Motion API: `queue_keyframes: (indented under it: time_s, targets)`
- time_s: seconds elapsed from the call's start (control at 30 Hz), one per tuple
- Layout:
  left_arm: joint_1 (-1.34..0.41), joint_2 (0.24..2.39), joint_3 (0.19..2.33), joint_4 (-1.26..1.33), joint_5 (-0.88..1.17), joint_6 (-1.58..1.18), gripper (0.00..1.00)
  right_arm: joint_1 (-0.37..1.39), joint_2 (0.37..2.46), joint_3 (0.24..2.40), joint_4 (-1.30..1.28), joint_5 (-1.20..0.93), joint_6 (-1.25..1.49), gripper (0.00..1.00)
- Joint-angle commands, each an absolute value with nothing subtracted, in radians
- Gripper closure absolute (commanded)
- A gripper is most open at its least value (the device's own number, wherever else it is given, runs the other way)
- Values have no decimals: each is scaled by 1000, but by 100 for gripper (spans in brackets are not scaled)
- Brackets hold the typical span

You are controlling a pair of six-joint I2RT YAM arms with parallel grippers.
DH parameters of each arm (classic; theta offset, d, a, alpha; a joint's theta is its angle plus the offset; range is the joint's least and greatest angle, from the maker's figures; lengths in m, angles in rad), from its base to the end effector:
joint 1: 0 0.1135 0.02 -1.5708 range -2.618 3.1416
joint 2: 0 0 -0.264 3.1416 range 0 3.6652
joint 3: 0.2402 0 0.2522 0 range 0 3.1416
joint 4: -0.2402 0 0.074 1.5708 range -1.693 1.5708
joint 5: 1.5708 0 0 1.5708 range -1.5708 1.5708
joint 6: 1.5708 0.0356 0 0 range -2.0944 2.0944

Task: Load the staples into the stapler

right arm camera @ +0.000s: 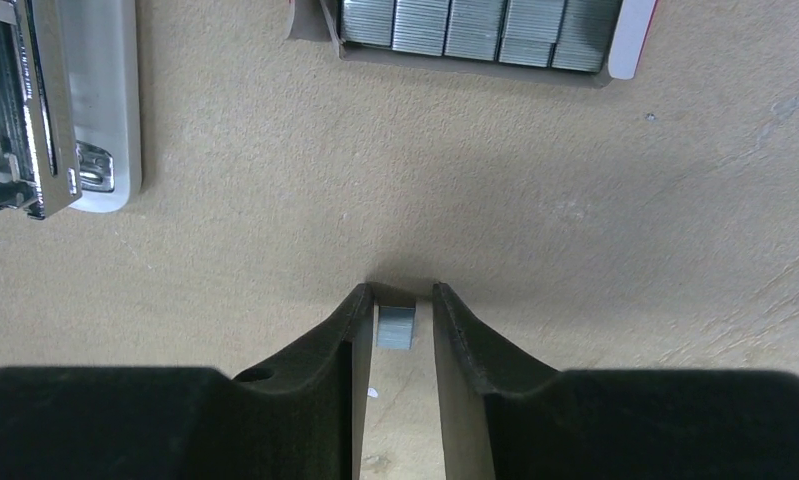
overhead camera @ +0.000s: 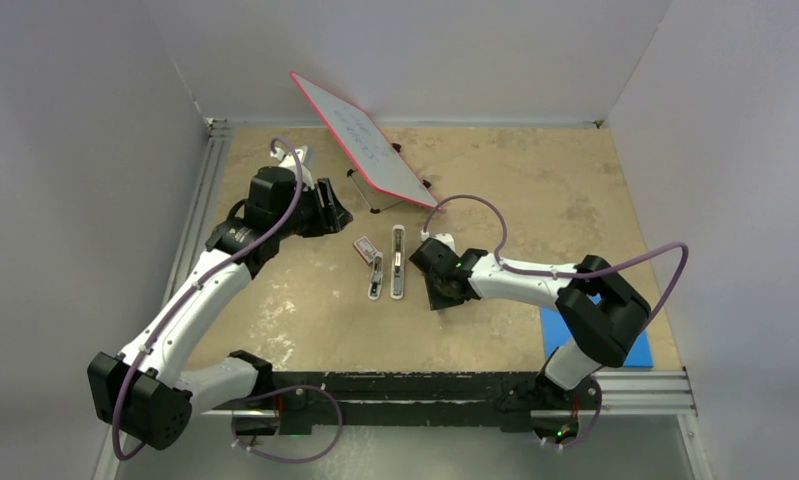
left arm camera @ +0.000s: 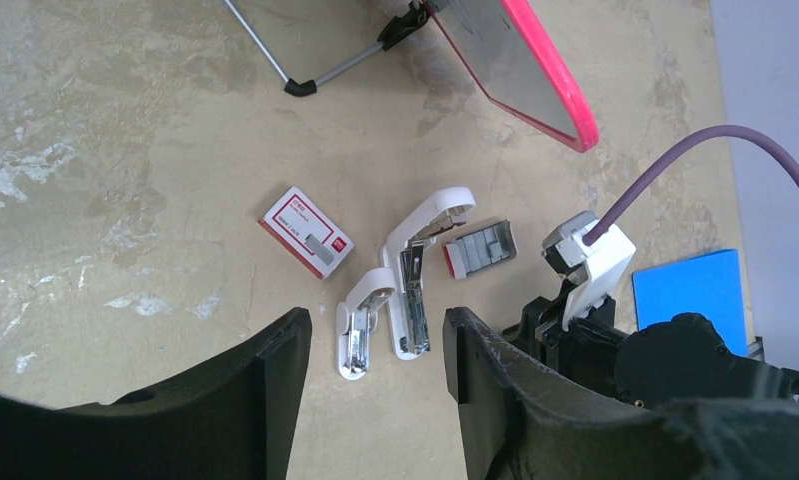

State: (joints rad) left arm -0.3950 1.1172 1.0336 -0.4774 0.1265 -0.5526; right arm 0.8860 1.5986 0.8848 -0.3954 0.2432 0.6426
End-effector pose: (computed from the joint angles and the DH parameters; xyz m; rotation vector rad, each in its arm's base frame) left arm 0.2253 -0.0988 0.3320 -0.0966 2.2045 -0.6804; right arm 0.1965 0.2270 0.1652 -0.2449 2.6266 0.1962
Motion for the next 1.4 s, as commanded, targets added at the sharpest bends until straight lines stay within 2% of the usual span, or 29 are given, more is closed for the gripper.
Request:
queue_keyframes:
  time_s: [0.0, 0.3, 0.53, 0.97, 1.37]
  targets:
    - [-391, 1091, 1031, -443, 121, -529, 48, 886, 1621, 899, -474, 209, 633, 68]
    - [-391, 1089, 1028, -445, 110, -528, 48, 885, 1627, 910, -479, 181, 625, 77]
    - [-391, 1086, 1028, -447, 104, -527, 48, 885, 1617, 924, -478, 242, 669, 84]
    - [-391, 1069, 1023, -449, 136, -532, 48, 904, 1465, 957, -363, 477, 958, 84]
    - [-391, 940, 964, -470, 137, -525, 46, 1034, 1591, 1138, -415, 667, 1195, 84]
